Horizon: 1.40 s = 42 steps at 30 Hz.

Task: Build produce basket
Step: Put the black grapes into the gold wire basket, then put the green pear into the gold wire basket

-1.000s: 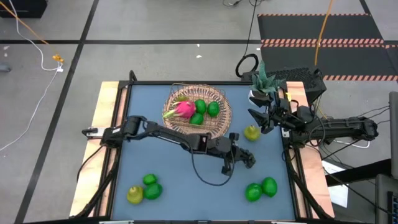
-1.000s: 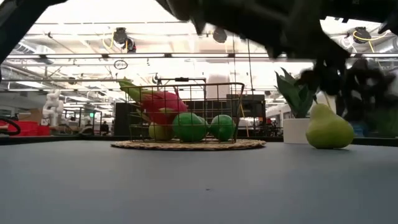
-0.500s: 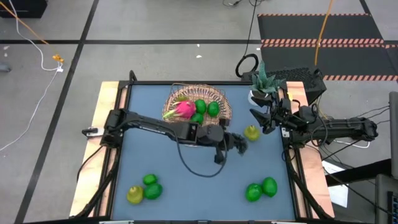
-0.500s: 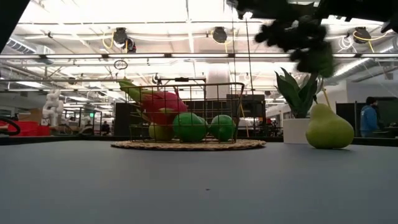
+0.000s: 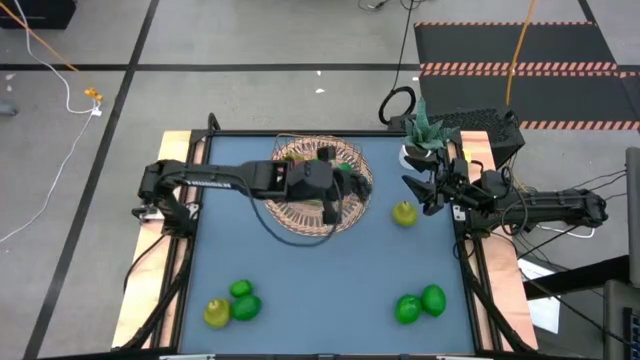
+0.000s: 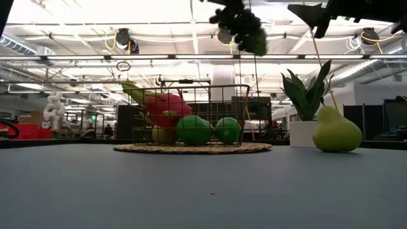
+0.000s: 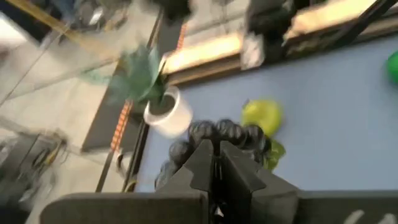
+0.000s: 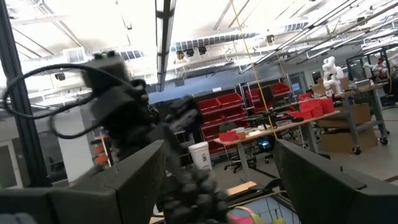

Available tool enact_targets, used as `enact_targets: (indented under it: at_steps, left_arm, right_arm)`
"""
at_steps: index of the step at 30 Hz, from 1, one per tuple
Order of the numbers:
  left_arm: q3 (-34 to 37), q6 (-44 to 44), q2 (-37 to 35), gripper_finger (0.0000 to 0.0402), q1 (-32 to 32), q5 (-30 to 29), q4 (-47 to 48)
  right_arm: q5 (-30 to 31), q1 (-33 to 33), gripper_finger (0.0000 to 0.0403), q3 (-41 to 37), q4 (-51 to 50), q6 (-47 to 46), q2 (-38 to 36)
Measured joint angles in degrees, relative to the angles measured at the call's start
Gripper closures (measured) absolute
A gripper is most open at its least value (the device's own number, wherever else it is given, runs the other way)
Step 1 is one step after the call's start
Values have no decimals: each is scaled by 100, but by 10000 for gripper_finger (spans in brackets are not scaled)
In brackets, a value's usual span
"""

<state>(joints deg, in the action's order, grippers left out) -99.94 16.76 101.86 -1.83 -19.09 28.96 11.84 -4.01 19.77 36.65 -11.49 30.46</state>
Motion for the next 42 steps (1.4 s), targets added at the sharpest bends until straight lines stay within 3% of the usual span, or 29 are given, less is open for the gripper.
enact_targets:
  at_steps: [2, 9, 14, 23, 26, 36, 42]
  left_arm:
    - [26, -115, -45, 380, 136, -162, 379]
    - [712, -457, -39, 392, 778, -223, 401]
    - [1527, -602, -38, 372, 1227, -177, -60]
    - [2602, -1040, -43, 380, 1716, 370, -1060]
    - [2792, -1131, -43, 353, 1818, 368, -1325]
    - [2850, -784, -45, 199, 1869, 351, -2191]
    - [2850, -317, -43, 149, 1609, 370, -3231]
  right_arm:
    - [0, 0, 106, 0, -7, -23, 1]
    - [0, 0, 106, 0, -20, -26, 2]
    - [0, 0, 106, 0, -27, -12, 2]
    - [9, 0, 106, 0, -21, -8, 2]
    - [9, 0, 106, 0, -20, -46, 2]
    - [9, 0, 106, 0, -20, -48, 2]
    - [9, 0, 106, 0, -18, -48, 2]
